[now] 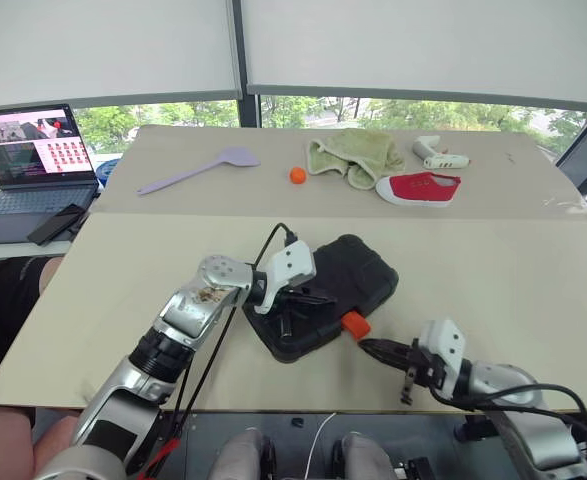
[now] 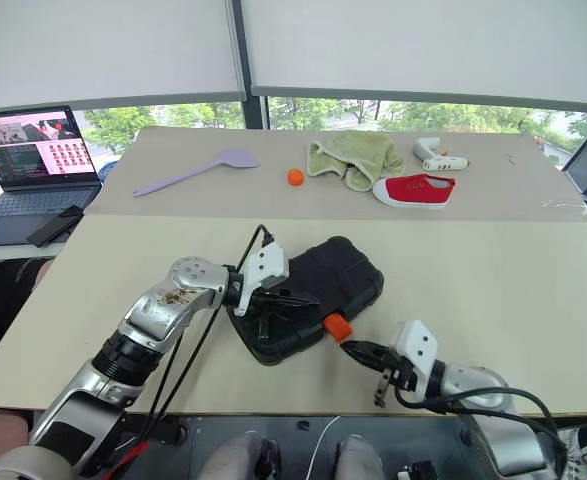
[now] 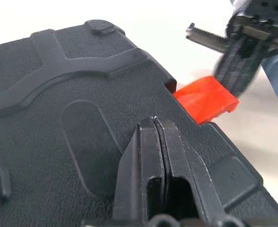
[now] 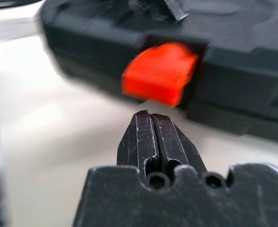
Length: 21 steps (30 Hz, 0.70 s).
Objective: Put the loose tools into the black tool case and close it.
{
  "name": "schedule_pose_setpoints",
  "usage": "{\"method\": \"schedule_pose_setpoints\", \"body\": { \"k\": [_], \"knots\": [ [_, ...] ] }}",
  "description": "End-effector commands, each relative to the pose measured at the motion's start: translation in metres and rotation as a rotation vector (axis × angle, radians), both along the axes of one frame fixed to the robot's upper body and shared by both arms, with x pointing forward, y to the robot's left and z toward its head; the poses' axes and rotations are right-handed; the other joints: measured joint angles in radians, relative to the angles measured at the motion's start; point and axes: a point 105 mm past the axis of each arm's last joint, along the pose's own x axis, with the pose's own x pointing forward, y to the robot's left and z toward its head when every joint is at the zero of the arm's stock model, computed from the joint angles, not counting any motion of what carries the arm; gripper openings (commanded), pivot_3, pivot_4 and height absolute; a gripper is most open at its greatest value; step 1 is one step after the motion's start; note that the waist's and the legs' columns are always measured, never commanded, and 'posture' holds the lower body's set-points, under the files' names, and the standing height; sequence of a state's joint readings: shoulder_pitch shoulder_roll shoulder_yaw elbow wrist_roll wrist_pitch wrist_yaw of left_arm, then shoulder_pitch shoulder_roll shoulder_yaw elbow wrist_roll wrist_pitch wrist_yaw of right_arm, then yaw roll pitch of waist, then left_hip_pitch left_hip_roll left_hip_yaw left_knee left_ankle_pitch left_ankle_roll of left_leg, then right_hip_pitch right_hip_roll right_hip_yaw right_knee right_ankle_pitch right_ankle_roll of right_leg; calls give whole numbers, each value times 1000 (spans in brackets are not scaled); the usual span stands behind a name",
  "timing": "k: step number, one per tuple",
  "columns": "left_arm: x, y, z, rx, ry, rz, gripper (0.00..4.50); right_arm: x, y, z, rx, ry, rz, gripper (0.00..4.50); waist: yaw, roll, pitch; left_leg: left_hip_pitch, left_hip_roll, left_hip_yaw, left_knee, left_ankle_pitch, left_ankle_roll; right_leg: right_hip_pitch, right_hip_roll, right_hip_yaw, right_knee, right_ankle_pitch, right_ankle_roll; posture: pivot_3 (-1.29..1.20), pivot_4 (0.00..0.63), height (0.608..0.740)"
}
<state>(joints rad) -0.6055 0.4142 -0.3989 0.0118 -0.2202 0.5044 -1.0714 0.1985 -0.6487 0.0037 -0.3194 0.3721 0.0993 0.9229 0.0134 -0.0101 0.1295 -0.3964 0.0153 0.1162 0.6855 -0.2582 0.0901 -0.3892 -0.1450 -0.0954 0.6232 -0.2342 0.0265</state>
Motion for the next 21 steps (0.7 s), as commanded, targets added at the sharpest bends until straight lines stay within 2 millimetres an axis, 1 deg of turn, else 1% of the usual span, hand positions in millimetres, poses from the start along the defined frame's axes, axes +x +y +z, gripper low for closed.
{"method": "schedule_pose_setpoints", "body": {
  "k": [1, 4, 6, 8, 12, 16, 21],
  "knots": [
    [-6, 22, -54, 150, 180, 81, 82, 0, 0, 34, 55, -87, 1, 0, -1, 0, 0, 0, 0, 0, 0, -2, -4, 0, 0, 0, 0, 0, 0, 0, 150, 740],
    [-6, 21, -54, 141, 183, 85, 82, 4, 2, 44, 97, -99, -25, 0, -1, 0, 0, 0, 0, 0, 0, -2, -4, 0, 0, 0, 0, 0, 0, 0, 150, 740],
    [-7, 21, -55, 141, 187, 84, 82, 6, 4, 44, 96, -97, -25, 0, 0, 0, -1, 0, 0, 0, 0, -2, -4, 0, 0, 0, 0, 0, 0, 0, 150, 740],
    [-8, 22, -56, 145, 190, 83, 82, 10, 7, 33, 55, -87, -6, 0, 0, 0, -1, 0, 0, 0, 0, -2, -4, 0, 0, -1, -1, 0, 0, 0, 150, 740],
    [-6, 24, -55, 150, 187, 90, 82, 14, 13, 20, 26, -66, 17, 0, 0, 0, -1, 3, 0, 0, -3, -3, -5, 0, 1, -2, -5, -3, 5, 0, 150, 740],
    [-4, 26, -54, 152, 182, 101, 82, 17, 17, 13, 11, -71, 34, 0, -1, 0, -1, 4, 0, 0, -5, -3, -5, 1, 1, -1, -8, 0, 0, 0, 150, 740],
    [-4, 27, -53, 149, 182, 109, 82, 25, 19, 9, 3, -108, 32, 0, -2, 0, -1, 5, 0, 0, -6, -3, -5, 1, 1, -1, -8, 0, 1, 0, 150, 740]
  ]
}}
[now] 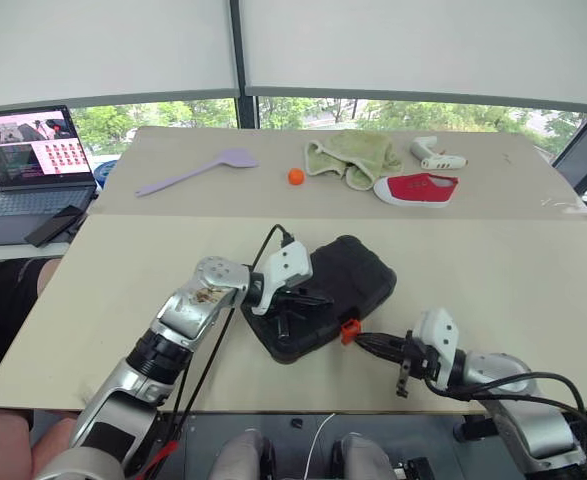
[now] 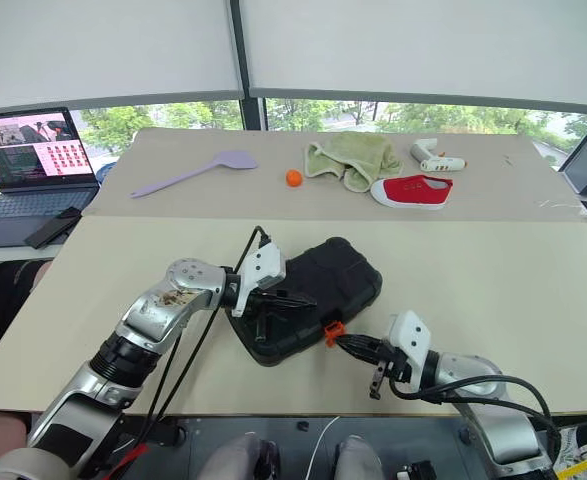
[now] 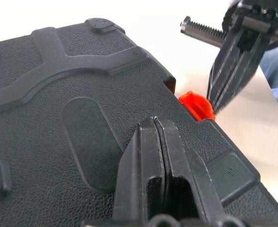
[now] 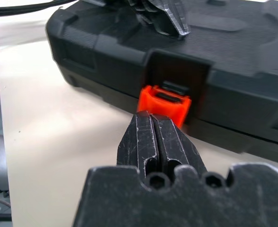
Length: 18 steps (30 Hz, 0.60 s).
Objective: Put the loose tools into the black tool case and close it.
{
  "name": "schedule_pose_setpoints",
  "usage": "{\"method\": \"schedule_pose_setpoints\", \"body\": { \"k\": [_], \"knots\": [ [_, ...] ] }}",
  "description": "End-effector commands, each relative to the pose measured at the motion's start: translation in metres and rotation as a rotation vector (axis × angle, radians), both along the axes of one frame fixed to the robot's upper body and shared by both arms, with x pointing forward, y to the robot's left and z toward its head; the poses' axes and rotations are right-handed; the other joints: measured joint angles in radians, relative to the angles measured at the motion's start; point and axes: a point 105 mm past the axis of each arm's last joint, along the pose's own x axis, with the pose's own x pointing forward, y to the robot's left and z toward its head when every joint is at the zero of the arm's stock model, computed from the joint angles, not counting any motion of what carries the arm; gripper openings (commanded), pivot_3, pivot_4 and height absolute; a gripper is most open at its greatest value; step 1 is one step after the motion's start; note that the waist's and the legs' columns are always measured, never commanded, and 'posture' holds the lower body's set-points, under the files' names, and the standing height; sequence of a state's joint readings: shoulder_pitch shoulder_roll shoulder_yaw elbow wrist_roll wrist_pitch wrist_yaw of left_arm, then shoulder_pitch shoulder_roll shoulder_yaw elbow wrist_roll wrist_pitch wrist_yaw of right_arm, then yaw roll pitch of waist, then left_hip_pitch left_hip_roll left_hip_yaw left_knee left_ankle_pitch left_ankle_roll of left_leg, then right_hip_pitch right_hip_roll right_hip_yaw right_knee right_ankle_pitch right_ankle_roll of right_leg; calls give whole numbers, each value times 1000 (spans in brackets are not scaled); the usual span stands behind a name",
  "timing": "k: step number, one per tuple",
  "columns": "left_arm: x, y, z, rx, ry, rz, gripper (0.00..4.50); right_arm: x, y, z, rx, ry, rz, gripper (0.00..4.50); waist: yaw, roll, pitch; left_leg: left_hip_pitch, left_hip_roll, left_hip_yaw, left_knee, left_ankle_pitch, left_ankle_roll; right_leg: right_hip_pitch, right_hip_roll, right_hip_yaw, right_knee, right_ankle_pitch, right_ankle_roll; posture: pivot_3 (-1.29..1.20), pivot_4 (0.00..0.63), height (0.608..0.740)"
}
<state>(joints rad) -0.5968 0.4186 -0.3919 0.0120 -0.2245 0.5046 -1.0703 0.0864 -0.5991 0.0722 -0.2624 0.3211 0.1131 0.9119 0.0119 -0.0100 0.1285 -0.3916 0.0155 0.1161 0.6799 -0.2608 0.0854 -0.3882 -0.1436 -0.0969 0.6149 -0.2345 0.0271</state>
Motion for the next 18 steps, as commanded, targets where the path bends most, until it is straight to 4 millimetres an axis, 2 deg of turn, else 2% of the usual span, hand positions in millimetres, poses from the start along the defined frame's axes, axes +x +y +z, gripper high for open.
{"method": "schedule_pose_setpoints", "body": {
  "k": [1, 6, 11, 14, 18],
  "knots": [
    [-5, 24, -52, 151, 177, 99, 82, 10, 2, 10, -1, -104, -2, 0, 0, 0, 0, 0, 0, 0, 0, 0, 0, 0, 0, 0, 0, 0, 0, 0, 150, 740],
    [-7, 24, -53, 151, 183, 98, 82, 19, 1, 12, 5, -167, -33, 0, -2, 0, 0, 0, 0, 0, -1, 0, 0, 0, 0, 0, 0, 0, 0, 0, 150, 740],
    [-6, 23, -53, 149, 182, 96, 82, 19, 1, 13, 10, -196, -36, 0, -3, 0, 0, 0, 0, 0, -1, 0, -1, 0, 0, 1, 0, 0, 0, 0, 150, 740],
    [-6, 21, -52, 144, 181, 91, 82, 11, 1, 4, -17, -138, -15, 0, -2, 0, 0, 0, 0, 0, -1, 0, -1, 0, -1, 1, 0, 0, 0, 0, 150, 740],
    [-6, 20, -53, 143, 182, 87, 82, 13, 0, -2, -21, -104, -49, 0, -2, 0, 0, 0, 0, 0, -2, 0, -1, 0, -1, 2, -1, 0, 0, 0, 150, 740]
  ]
}}
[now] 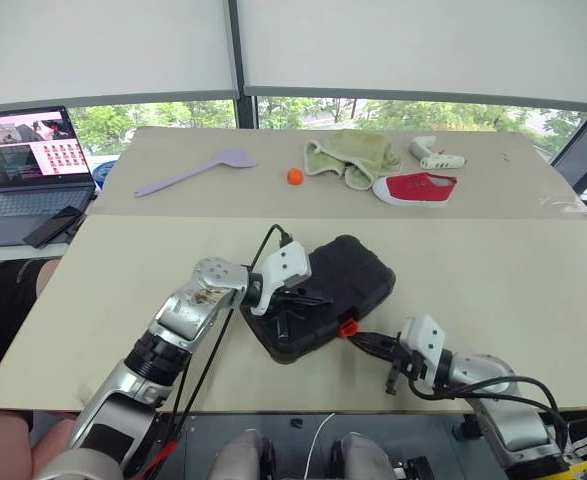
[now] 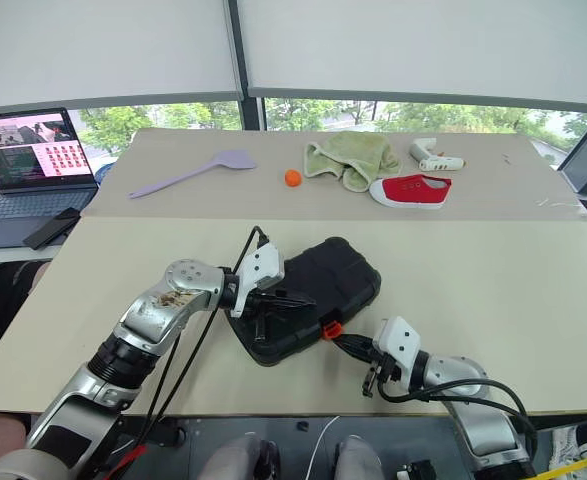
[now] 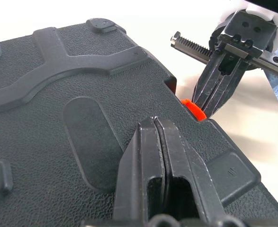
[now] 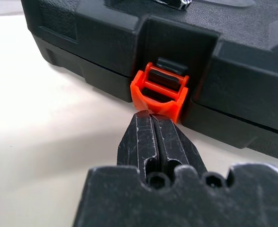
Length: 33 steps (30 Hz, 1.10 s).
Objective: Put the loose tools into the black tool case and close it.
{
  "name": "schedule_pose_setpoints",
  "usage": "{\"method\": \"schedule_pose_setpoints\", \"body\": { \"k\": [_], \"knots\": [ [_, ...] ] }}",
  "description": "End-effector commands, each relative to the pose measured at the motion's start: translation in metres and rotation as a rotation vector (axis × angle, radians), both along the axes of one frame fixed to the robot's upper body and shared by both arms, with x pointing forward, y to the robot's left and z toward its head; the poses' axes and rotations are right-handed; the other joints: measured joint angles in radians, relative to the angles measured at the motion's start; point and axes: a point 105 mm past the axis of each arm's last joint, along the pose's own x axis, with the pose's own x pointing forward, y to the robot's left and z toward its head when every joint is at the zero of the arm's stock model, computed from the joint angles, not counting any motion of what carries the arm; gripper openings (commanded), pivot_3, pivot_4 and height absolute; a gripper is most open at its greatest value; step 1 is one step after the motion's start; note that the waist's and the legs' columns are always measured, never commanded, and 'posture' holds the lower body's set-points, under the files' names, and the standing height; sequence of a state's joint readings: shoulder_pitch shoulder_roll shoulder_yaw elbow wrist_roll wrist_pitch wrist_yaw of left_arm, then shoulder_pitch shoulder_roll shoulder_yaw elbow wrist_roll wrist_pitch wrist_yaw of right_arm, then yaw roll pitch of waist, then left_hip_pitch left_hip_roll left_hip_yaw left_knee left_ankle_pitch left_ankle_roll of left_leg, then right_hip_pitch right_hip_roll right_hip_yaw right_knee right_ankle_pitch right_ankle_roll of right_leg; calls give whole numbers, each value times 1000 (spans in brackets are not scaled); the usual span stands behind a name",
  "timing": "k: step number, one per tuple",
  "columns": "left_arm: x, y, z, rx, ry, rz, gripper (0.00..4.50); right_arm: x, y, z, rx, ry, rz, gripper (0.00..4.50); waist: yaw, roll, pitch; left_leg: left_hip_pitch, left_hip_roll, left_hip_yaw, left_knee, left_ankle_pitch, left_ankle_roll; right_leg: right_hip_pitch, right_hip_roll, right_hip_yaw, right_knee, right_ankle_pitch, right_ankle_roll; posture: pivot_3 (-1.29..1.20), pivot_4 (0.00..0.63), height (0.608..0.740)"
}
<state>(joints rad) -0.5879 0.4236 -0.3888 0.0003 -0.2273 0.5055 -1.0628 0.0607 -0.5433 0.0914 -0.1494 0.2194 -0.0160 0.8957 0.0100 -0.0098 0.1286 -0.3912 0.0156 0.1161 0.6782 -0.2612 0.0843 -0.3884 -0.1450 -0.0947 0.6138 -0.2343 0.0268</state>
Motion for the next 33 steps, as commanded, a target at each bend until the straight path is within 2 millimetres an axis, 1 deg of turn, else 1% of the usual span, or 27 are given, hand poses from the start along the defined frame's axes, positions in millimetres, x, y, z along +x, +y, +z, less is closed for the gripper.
{"method": "schedule_pose_setpoints", "body": {
  "k": [1, 6, 10, 13, 16, 18, 21, 23, 27, 29, 31, 33],
  "knots": [
    [-6, 19, -53, 146, 186, 78, 82, 5, 0, 11, 19, -42, -28, 0, 0, 0, 0, 0, 0, 0, 0, 0, 0, 0, 0, 0, 0, 0, 0, 0, 150, 740],
    [-6, 18, -54, 149, 187, 75, 82, 10, 7, 14, 77, -61, -47, 0, 0, 0, 0, 0, 0, 0, -1, 0, 0, 0, 0, 0, -1, 0, 0, 0, 150, 740],
    [-7, 19, -56, 157, 192, 70, 82, 9, 11, 17, 125, -73, -40, 0, -1, 0, 0, 0, 0, 0, -1, 0, 0, 0, 0, 0, -1, 0, 1, 0, 150, 740],
    [-7, 19, -57, 158, 195, 70, 82, 9, 10, 30, 190, -103, -64, 0, -1, 0, 0, 0, 0, 0, -1, 0, 0, 0, 0, 0, -1, 0, 1, 0, 150, 740],
    [-7, 17, -59, 159, 197, 65, 82, 11, 5, 41, 205, -170, -101, 0, -1, 0, 1, 0, 0, 0, -1, 0, -1, 0, 0, 0, -1, -1, 1, 0, 150, 740],
    [-7, 17, -59, 158, 199, 62, 82, 11, 1, 45, 207, -198, -114, 0, -1, 1, 1, 0, 0, 0, -1, 0, -1, 0, -1, 1, -1, -1, 2, 0, 150, 740],
    [-7, 16, -60, 159, 201, 59, 82, 10, -2, 52, 255, -192, -138, 0, 0, 1, 2, 0, 0, 0, -1, -1, -1, -1, -1, 1, -2, -2, 5, 0, 150, 740],
    [-7, 16, -61, 159, 204, 58, 82, 7, -1, 53, 263, -182, -134, 0, 0, 2, 2, -1, 0, 0, -1, -1, -1, -1, -1, 1, -2, -2, 5, 0, 150, 740],
    [-8, 16, -62, 162, 209, 55, 82, 4, 0, 48, 255, -155, -133, 0, 2, 3, 1, 1, 1, -1, -2, -1, -2, 0, -1, 1, -2, -2, 5, 0, 150, 740],
    [-7, 16, -62, 161, 210, 56, 82, 4, -5, 47, 255, -142, -159, 0, 5, 3, 0, 0, 0, -1, -3, -1, -2, 0, -1, 1, -3, -3, 6, 0, 150, 740],
    [-7, 17, -61, 162, 210, 58, 82, -2, -11, 42, 235, -76, -160, 0, 6, 3, 0, 0, 0, -1, -3, -1, -2, 0, -2, 0, -4, -3, 5, 0, 150, 740],
    [-7, 18, -62, 164, 210, 59, 82, -6, -15, 38, 221, -32, -163, 0, 7, 3, 0, 0, 0, -1, -4, -2, -1, 0, -2, 0, -4, 0, 1, 0, 150, 740]
  ]
}}
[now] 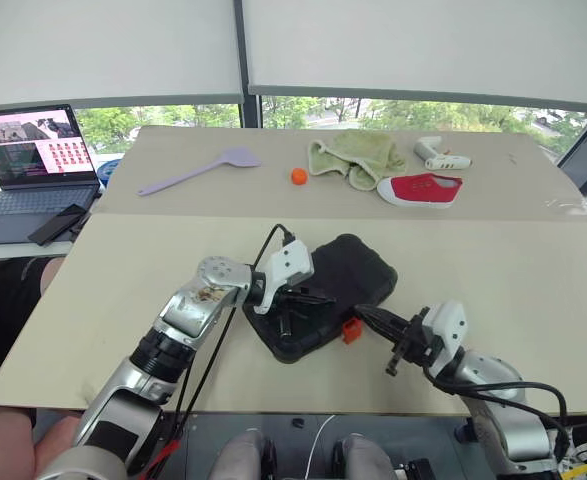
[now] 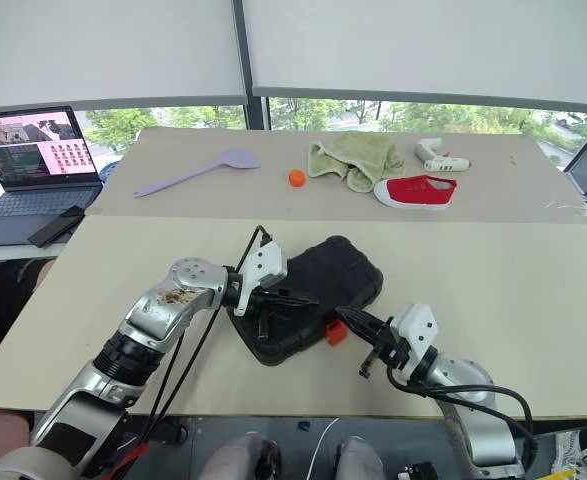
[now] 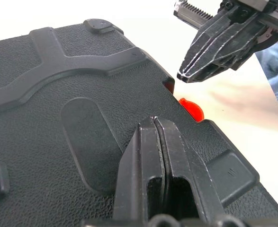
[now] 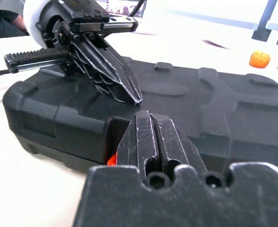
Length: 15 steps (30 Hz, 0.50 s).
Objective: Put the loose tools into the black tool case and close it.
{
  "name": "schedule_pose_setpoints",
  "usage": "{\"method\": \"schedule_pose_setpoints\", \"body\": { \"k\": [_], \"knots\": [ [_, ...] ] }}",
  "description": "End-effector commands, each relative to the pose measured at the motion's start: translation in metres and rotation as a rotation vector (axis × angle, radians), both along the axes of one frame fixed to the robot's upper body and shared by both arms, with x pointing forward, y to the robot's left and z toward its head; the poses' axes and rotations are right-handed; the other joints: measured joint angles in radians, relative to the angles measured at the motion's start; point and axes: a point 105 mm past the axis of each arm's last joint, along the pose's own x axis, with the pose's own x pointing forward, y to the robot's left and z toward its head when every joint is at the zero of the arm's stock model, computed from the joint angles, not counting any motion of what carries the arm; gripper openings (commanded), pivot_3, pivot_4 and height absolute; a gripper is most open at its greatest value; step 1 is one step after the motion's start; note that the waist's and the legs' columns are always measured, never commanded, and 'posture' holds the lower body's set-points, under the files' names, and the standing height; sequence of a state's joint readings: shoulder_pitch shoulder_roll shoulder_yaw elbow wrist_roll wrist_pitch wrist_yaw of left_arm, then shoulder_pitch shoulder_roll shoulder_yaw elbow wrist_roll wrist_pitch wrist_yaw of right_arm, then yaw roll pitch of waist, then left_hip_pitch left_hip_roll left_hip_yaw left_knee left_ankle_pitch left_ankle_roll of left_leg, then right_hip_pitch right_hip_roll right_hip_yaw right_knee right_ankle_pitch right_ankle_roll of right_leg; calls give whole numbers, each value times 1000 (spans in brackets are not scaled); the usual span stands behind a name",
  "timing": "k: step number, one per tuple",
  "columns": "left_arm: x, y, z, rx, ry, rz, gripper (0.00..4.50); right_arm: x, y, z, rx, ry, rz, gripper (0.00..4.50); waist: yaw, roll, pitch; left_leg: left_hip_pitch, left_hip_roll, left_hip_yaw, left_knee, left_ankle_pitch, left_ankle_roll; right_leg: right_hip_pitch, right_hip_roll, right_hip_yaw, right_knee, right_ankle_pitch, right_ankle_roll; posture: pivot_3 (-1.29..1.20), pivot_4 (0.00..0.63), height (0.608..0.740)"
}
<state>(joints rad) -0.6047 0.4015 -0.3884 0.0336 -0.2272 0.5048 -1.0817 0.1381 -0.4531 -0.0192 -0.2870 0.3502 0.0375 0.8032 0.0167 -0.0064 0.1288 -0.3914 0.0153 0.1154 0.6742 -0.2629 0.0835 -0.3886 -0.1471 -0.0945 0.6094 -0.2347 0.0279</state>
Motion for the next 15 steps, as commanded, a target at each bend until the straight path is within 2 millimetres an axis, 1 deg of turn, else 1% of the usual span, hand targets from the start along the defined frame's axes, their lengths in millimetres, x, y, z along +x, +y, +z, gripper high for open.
{"method": "schedule_pose_setpoints", "body": {
  "k": [1, 5, 6, 10, 12, 15],
  "knots": [
    [-9, 22, -62, 177, 190, 71, 82, -6, -10, 4, -12, 36, -13, 0, 0, 0, 0, 0, 0, 0, 0, 0, 0, 0, 0, 0, 0, 0, 0, 0, 150, 740],
    [-9, 21, -62, 178, 191, 68, 82, -12, -13, -15, -96, 138, -4, 0, 1, 0, 0, 0, 0, 0, 0, 0, 0, 0, 0, 0, 0, -1, 0, 0, 150, 740],
    [-9, 21, -62, 178, 190, 68, 82, -13, -13, -20, -112, 167, 3, 0, 1, 0, 0, 0, 0, 0, 0, -1, 0, 0, 0, 0, 0, -4, 5, 0, 150, 740],
    [-9, 20, -62, 177, 192, 67, 82, -15, -6, -32, -133, 234, 22, 0, 2, 0, 0, 0, 0, 0, -1, -1, 0, 0, 0, 0, -1, -5, 5, 0, 150, 740],
    [-10, 20, -62, 178, 192, 67, 82, -13, -1, -37, -146, 252, 38, 0, 2, 0, 0, 0, 0, 0, -2, -1, 0, 0, 0, 0, -1, -5, 5, 0, 150, 740],
    [-9, 20, -62, 178, 193, 71, 82, -1, 10, -40, -141, 225, 49, 0, 1, -2, 0, 0, 0, 0, -2, -1, 0, 0, 0, 0, -1, -5, 5, 0, 150, 740]
  ]
}}
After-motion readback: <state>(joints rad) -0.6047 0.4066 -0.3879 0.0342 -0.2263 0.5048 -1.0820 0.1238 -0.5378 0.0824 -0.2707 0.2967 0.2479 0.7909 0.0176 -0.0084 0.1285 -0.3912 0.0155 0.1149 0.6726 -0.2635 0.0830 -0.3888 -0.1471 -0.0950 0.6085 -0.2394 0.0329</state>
